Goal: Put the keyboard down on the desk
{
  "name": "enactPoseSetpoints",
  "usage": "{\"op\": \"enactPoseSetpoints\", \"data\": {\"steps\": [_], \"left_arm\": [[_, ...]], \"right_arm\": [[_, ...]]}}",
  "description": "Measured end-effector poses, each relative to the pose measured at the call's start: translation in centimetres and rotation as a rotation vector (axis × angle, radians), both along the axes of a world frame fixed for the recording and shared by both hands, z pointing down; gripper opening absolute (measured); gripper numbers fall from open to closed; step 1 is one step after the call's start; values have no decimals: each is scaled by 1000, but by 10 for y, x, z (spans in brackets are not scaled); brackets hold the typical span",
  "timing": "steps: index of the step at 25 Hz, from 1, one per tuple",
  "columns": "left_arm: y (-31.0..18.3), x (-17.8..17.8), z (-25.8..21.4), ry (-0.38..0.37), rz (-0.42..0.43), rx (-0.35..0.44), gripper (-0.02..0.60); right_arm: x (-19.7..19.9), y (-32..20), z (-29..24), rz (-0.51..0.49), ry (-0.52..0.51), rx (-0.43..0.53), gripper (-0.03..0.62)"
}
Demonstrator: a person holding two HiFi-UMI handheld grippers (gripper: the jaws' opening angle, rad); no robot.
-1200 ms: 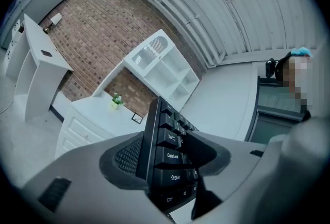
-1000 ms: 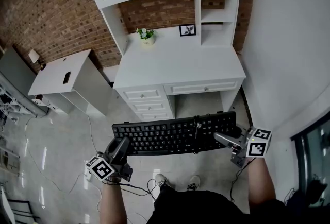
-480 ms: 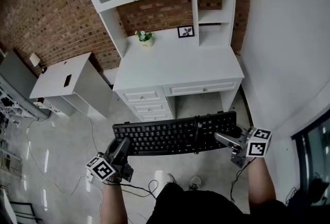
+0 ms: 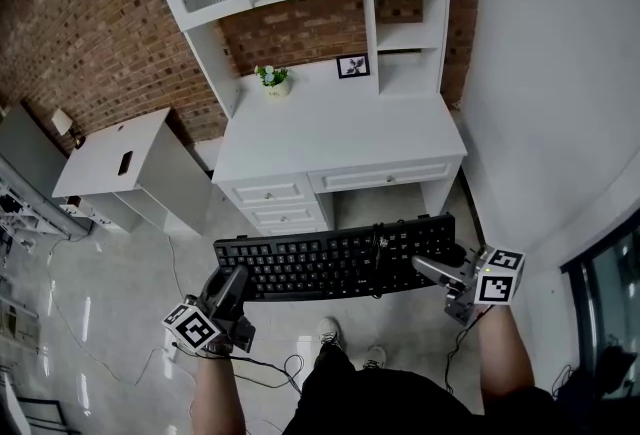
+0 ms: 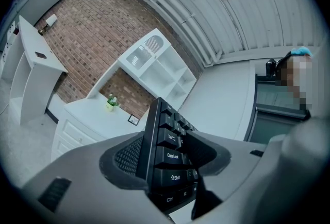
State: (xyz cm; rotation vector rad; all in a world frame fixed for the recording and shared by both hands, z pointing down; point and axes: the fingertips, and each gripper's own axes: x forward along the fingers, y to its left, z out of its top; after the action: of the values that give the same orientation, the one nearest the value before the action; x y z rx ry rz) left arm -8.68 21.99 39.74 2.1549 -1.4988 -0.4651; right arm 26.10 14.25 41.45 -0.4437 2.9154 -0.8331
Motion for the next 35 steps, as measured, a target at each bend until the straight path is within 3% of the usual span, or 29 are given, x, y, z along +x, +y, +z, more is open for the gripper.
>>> {"op": "enactPoseSetpoints", "data": {"steps": [23, 30, 35], "left_arm": [[-16, -2, 18, -7, 16, 22, 261], [-100, -52, 1, 8, 5, 13, 261], [-124, -84, 4, 14, 17, 5, 261]], "right_arm": [[-1, -8, 17, 28, -9, 21, 218], [-51, -95, -4, 19, 5, 10, 218], [-83, -115, -4, 32, 9, 3, 218]]}}
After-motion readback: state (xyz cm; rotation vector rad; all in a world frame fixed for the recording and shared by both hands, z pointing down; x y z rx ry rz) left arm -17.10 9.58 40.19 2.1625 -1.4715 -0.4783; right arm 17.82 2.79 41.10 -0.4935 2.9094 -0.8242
